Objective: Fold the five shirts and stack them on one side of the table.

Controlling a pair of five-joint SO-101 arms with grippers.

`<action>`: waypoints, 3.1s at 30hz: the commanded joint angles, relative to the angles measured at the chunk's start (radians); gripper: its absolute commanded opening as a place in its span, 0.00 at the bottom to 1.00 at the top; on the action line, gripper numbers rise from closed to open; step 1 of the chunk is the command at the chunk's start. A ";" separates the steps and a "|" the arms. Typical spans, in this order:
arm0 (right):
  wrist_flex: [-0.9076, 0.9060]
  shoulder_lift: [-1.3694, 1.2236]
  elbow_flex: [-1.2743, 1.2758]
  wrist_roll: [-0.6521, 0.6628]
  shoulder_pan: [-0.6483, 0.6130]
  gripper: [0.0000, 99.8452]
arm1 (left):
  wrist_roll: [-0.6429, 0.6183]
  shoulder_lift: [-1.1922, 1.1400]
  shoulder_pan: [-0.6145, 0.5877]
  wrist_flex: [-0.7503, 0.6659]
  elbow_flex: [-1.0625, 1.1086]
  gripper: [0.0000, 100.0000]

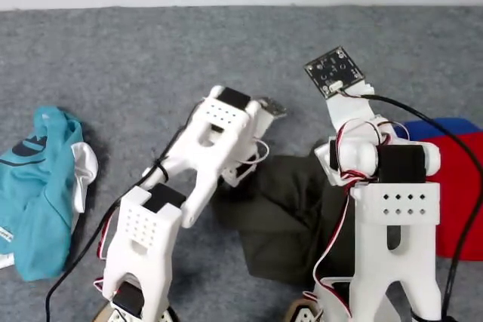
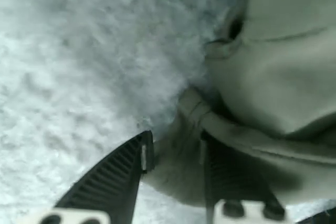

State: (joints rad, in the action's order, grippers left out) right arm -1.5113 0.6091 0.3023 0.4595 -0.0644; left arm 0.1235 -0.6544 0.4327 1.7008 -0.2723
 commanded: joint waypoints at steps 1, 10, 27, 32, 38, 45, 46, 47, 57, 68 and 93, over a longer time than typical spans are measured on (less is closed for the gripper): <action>0.010 0.016 -0.005 0.009 0.002 0.01 | 0.012 0.052 0.040 -0.054 0.048 0.15; 0.008 0.016 -0.005 0.008 0.002 0.01 | 0.009 0.057 0.041 -0.097 0.067 0.01; 0.108 0.058 0.035 0.002 0.008 0.01 | 0.005 0.425 -0.173 0.052 -0.104 0.01; 0.294 0.200 0.032 0.002 0.008 0.01 | 0.005 0.614 -0.296 0.052 -0.104 0.01; 0.331 0.305 -0.074 -0.041 0.033 0.01 | 0.005 0.885 -0.413 0.052 -0.104 0.01; 0.240 0.315 -0.448 -0.172 0.217 0.01 | 0.005 1.195 -0.474 0.052 -0.102 0.01; 0.219 0.315 -0.502 -0.175 0.240 0.01 | 0.005 1.232 -0.488 0.052 -0.102 0.01; 0.196 0.315 -0.552 -0.176 0.260 0.01 | 0.005 1.269 -0.503 0.052 -0.102 0.01; 0.099 0.450 -0.887 -0.178 0.380 0.01 | 0.005 1.639 -0.629 0.051 -0.107 0.01; 0.099 0.545 -0.882 -0.172 0.499 0.01 | 0.005 1.769 -0.632 0.052 -0.013 0.01; 0.530 0.022 -0.325 -0.170 0.266 0.01 | 0.005 1.636 -0.631 -0.750 0.831 0.01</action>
State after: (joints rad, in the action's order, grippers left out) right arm -1.0602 0.7242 -0.0245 0.2923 0.2547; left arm 0.1281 1.0549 -0.1918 1.0825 0.5163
